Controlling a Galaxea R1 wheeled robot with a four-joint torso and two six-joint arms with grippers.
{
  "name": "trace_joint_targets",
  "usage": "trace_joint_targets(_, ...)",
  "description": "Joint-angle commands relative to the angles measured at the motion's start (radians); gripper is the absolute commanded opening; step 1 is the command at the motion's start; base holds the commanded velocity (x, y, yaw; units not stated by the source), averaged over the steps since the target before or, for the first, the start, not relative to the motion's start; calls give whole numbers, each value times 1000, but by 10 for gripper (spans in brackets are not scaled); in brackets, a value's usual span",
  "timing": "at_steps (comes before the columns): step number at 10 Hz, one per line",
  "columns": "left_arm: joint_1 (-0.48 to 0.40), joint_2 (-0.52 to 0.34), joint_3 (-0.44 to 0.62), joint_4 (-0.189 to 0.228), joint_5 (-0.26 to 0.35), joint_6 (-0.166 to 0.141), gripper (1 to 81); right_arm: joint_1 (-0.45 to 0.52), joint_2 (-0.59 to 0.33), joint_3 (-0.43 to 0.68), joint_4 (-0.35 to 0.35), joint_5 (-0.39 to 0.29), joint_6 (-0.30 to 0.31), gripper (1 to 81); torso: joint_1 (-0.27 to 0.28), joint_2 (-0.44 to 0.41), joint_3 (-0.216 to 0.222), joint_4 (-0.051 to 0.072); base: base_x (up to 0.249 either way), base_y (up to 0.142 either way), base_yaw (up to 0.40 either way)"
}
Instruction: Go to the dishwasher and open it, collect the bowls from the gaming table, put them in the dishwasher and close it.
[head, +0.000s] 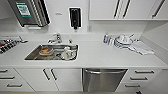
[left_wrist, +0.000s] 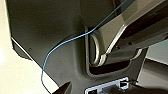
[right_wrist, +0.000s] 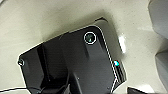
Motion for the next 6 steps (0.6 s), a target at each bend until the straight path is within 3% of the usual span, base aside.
trace_joint_targets(1, -11, 7, -7, 4, 68, 12, 811, -76, 112, -121, -14, 57, -150, 811, 0, 0, 0, 0, 0, 0, 0)
trace_joint_targets(3, -19, 16, -20, 4, 68, 12, 811, -132, 119, -74, -14, 158, -186, 811, 0, 0, 0, 0, 0, 0, 0)
trace_joint_targets(6, -28, 17, -51, -6, 66, 10, 811, -167, 119, -5, -14, 192, -251, 811, 0, 0, 0, 0, 0, 0, 0)
